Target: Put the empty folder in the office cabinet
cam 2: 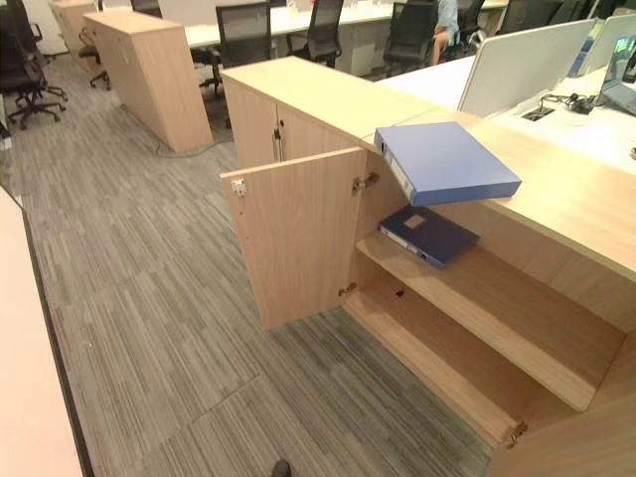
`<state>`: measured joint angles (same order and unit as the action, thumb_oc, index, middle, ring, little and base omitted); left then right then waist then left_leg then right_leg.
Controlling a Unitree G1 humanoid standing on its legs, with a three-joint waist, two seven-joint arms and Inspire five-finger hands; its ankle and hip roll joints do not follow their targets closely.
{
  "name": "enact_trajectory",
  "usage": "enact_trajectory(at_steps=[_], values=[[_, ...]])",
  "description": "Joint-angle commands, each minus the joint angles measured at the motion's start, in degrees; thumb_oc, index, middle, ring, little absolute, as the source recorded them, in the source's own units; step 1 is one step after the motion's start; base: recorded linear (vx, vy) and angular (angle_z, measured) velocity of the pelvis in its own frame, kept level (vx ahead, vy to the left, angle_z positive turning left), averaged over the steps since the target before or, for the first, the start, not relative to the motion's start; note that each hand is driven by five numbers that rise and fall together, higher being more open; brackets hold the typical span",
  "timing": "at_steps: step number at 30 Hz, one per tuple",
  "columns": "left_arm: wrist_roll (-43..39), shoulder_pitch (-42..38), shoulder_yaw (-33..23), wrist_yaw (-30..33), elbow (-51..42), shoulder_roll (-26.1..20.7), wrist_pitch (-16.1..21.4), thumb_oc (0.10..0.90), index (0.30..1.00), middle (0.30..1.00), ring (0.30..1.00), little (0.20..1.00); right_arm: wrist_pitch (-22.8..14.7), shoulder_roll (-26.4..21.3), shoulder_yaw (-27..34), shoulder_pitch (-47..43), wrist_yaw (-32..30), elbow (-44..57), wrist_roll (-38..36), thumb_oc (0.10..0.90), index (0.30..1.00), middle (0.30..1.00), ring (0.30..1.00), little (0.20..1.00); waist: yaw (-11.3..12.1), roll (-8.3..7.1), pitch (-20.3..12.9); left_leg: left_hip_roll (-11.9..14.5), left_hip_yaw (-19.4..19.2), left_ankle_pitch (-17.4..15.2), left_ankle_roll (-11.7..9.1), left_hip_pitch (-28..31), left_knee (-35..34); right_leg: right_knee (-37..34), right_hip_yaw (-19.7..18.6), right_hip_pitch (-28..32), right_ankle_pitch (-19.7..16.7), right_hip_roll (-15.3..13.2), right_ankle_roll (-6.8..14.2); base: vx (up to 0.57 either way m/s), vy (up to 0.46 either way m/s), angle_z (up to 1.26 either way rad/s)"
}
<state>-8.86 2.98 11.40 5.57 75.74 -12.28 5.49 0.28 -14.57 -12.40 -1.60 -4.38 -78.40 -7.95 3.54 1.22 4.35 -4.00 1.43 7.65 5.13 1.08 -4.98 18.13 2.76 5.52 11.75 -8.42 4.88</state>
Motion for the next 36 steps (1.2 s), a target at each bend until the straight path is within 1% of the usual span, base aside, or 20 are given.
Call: enact_trajectory(at_steps=[1, 2, 3, 5, 7, 12, 17, 18, 19, 20, 21, 22, 23, 24, 26, 29, 30, 31, 33, 36], values=[[2.6, -0.6, -0.3, -0.4, 1.5, -0.4, 0.6, 0.8, 0.9, 0.9, 0.9, 0.9, -1.6, 0.4, -1.3, -1.2, 0.8, 2.0, 1.3, 0.8, 0.9, 0.9, 0.9, 0.9, 1.8, 0.71, -0.5, 0.5, 1.1, -7.7, -3.8, 0.7, 0.0, 0.1, 13.2, -3.9, -8.8, -7.6, 0.7, 0.08, 0.053, -0.57], [2.6, -0.6, -0.3, -0.4, 1.5, -0.4, 0.6, 0.8, 0.9, 0.9, 0.9, 0.9, -1.6, 0.4, -1.3, -1.2, 0.8, 2.0, 1.3, 0.8, 0.9, 0.9, 0.9, 0.9, 1.8, 0.8, -0.7, 0.6, 1.2, -7.6, -3.8, 0.5, 0.0, -0.2, 13.3, -3.9, -9.0, -7.5, 0.7, 0.2, 0.011, -0.68], [2.7, -0.7, -0.2, -0.4, 1.8, -0.5, 0.4, 0.8, 0.9, 0.9, 0.9, 0.9, -1.7, 0.5, -2.1, -2.4, 0.6, 3.0, 1.4, 0.8, 0.9, 0.9, 0.9, 0.9, 1.5, 0.6, -0.9, 1.5, -1.7, -9.6, -4.1, 1.9, 0.0, -2.6, 17.9, -5.4, -7.9, -6.6, 1.0, 0.15, -0.055, -0.67], [2.5, -0.8, -0.3, -0.5, 1.9, -0.3, 0.5, 0.8, 0.9, 0.9, 0.9, 0.9, -1.8, 0.4, -2.2, -3.0, 0.5, 3.2, 1.5, 0.8, 0.9, 0.9, 0.9, 0.9, 1.4, 0.91, -0.9, 2.0, -2.6, -10.1, -4.1, 2.3, 0.0, -3.7, 18.8, -7.1, -8.3, -5.6, 1.1, 0.1, -0.037, -0.98], [2.4, -0.8, -0.1, -0.7, 1.8, 0.3, 0.4, 0.8, 0.9, 0.9, 0.9, 0.9, -1.9, 0.4, -2.4, -3.7, 0.2, 3.9, 0.7, 0.8, 0.9, 0.9, 0.9, 0.9, -0.1, 1.09, 0.3, 2.7, -5.4, -12.2, -4.5, 5.4, 0.0, -10.9, 22.0, -11.7, -12.2, -2.9, 1.7, 0.22, -0.076, -1.01], [2.8, -1.9, -0.2, -0.5, 0.5, 0.1, 0.7, 0.8, 0.9, 0.9, 0.9, 0.9, -1.8, 0.5, -1.8, -2.5, 0.1, 3.9, -0.4, 0.8, 0.9, 0.9, 0.9, 0.9, -2.0, -0.43, 1.6, 2.9, -6.9, -15.0, -5.2, 9.6, 0.0, -19.1, 22.4, -12.5, -15.5, -0.9, 2.6, 0.25, -0.13, -0.37], [2.7, -2.8, 0.8, -0.4, -0.1, 0.8, 0.7, 0.8, 0.9, 0.9, 0.9, 0.9, -1.6, 0.2, -0.9, -1.1, -0.2, 2.6, -0.9, 0.8, 0.9, 0.9, 0.9, 0.9, -3.2, -0.67, 0.0, 5.5, -8.1, -17.6, -6.1, 12.4, 0.6, -15.4, 22.1, -12.0, -13.4, 0.1, 1.0, 0.27, -0.173, -0.11], [2.3, -3.2, 1.2, -0.5, -0.5, 1.0, 0.8, 0.8, 0.9, 0.9, 0.9, 0.9, -1.6, 0.1, -0.7, -0.9, -0.3, 2.3, -1.2, 0.8, 0.9, 0.9, 0.9, 0.9, -3.8, -0.82, -0.2, 6.6, -8.5, -19.3, -6.7, 11.8, 4.1, -14.7, 21.9, -11.4, -12.2, 0.6, 0.2, 0.26, -0.25, -0.14], [1.6, -3.6, 1.8, -0.6, -1.4, 1.1, 0.9, 0.8, 0.9, 0.9, 0.9, 0.9, -1.8, 0.0, -0.7, -1.0, -0.8, 2.2, -2.2, 0.8, 0.9, 0.9, 0.9, 0.9, -4.4, -1.24, -0.1, 8.8, -9.9, -19.1, -8.1, 9.5, 13.6, -14.7, 20.9, -9.1, -10.2, 2.1, -1.3, 0.25, -0.253, -0.1], [1.6, -3.6, 1.8, -0.6, -1.4, 1.1, 0.8, 0.8, 0.9, 0.9, 0.9, 0.9, -1.8, 0.0, -0.7, -1.1, -0.8, 2.2, -2.2, 0.8, 0.9, 0.9, 0.9, 0.9, -4.4, -1.18, -0.1, 9.0, -9.9, -19.3, -8.2, 9.2, 14.0, -14.7, 20.9, -9.1, -10.2, 2.2, -1.3, 0.32, -0.355, -0.04], [0.4, -4.0, 2.1, -0.5, -2.9, 1.0, 1.1, 0.8, 0.9, 0.9, 0.9, 0.9, -2.0, -0.2, -1.3, -1.4, -0.9, 2.4, -3.1, 0.8, 0.9, 0.9, 0.9, 0.9, -4.2, -2.05, 0.9, 10.7, -9.9, -15.3, -8.8, 3.4, 30.3, -15.4, 18.9, -6.2, -8.6, 4.1, -3.5, 0.16, -0.199, -0.04], [0.4, -4.0, 2.1, -0.5, -2.9, 1.0, 1.1, 0.8, 0.9, 0.9, 0.9, 0.9, -2.0, -0.2, -1.3, -1.4, -0.9, 2.5, -3.1, 0.8, 0.9, 0.9, 0.9, 0.9, -4.2, -1.92, 0.9, 10.9, -9.8, -15.5, -8.9, 3.0, 30.9, -15.4, 19.0, -6.2, -8.6, 4.3, -3.6, 0.21, -0.316, -0.17], [-0.8, -4.6, 2.3, 0.1, -5.0, 0.7, 1.4, 0.8, 0.9, 0.9, 0.9, 0.9, -1.9, -0.7, -1.6, -1.7, -1.0, 3.0, -3.2, 0.8, 0.9, 0.9, 0.9, 0.9, -3.6, -3.49, 2.4, 10.1, -8.0, -10.6, -8.3, -2.5, 41.8, -16.1, 17.4, -4.6, -8.1, 4.6, -5.8, 0.11, -0.158, -0.46], [-1.2, -4.7, 2.2, 0.5, -5.4, 0.8, 1.5, 0.8, 0.9, 0.9, 0.9, 0.9, -1.7, -0.8, -1.6, -1.8, -1.2, 3.0, -3.3, 0.8, 0.9, 0.9, 0.9, 0.9, -3.2, -4.23, 3.0, 10.5, -8.0, -10.8, -7.8, -5.0, 43.7, -16.4, 16.1, -3.4, -7.7, 4.7, -6.2, 0.17, -0.169, -0.81], [-2.0, -4.6, 2.2, 0.6, -6.1, 0.7, 1.7, 0.8, 0.9, 0.9, 0.9, 0.9, -1.7, -0.8, -1.8, -1.9, -1.2, 3.2, -3.3, 0.8, 0.9, 0.9, 0.9, 0.9, -2.7, -4.67, 3.3, 10.6, -8.3, -11.2, -7.2, -6.7, 43.4, -17.0, 15.1, -2.3, -7.4, 4.8, -6.3, 0.15, -0.022, -0.84], [-4.0, -3.9, 1.9, 1.1, -9.1, 0.4, 2.5, 0.8, 0.9, 0.9, 0.9, 0.9, -2.0, -1.0, -2.3, -1.8, -1.2, 3.5, -3.2, 0.8, 0.9, 0.9, 0.9, 0.9, -0.7, -5.63, 3.8, 10.3, -6.2, -11.4, -6.7, -9.8, 32.2, -18.6, 11.9, -0.3, -7.3, 4.6, -5.0, 0.16, 0.061, -0.57], [-5.4, -3.3, 1.9, 1.3, -11.7, 0.0, 2.9, 0.8, 0.9, 0.9, 0.9, 0.9, -2.2, -1.2, -2.7, -1.9, -1.2, 3.8, -3.2, 0.8, 0.9, 0.9, 0.9, 0.9, 0.3, -4.85, 3.8, 10.3, -2.1, -8.6, -8.2, -8.7, 19.8, -19.2, 10.1, 0.8, -6.8, 5.1, -4.3, 0.21, 0.16, -0.55], [-5.6, -3.1, 2.0, 1.4, -12.6, 0.0, 2.9, 0.8, 0.9, 0.9, 0.9, 0.9, -2.2, -1.3, -2.6, -1.9, -1.2, 3.7, -3.0, 0.8, 0.9, 0.9, 0.9, 0.9, 0.7, -4.39, 3.8, 10.6, -0.1, -6.9, -8.9, -8.0, 15.5, -19.4, 9.5, 1.3, -6.6, 5.2, -4.1, 0.22, 0.185, -0.79], [-6.1, -2.7, 2.3, 1.6, -14.0, 0.3, 3.1, 0.8, 0.9, 0.9, 0.9, 0.9, -2.1, -1.8, -1.8, -1.9, -1.4, 3.4, -2.7, 0.8, 0.9, 0.9, 0.9, 0.9, 0.9, -3.36, 3.8, 12.4, 4.9, -3.2, -10.5, -8.3, 9.9, -19.1, 8.4, 2.3, -5.8, 5.0, -3.6, 0.16, 0.161, -0.66], [-5.8, -2.1, 2.7, 1.4, -14.9, 0.7, 3.2, 0.8, 0.9, 0.9, 0.9, 0.9, -1.8, -2.2, -0.4, -1.1, -1.3, 3.0, -2.2, 0.8, 0.9, 0.9, 0.9, 0.9, 0.7, -2.0, 3.4, 14.1, 7.6, -2.0, -11.8, -6.8, 6.0, -18.5, 6.5, 3.3, -4.8, 4.1, -2.2, 0.16, 0.208, -0.4]])
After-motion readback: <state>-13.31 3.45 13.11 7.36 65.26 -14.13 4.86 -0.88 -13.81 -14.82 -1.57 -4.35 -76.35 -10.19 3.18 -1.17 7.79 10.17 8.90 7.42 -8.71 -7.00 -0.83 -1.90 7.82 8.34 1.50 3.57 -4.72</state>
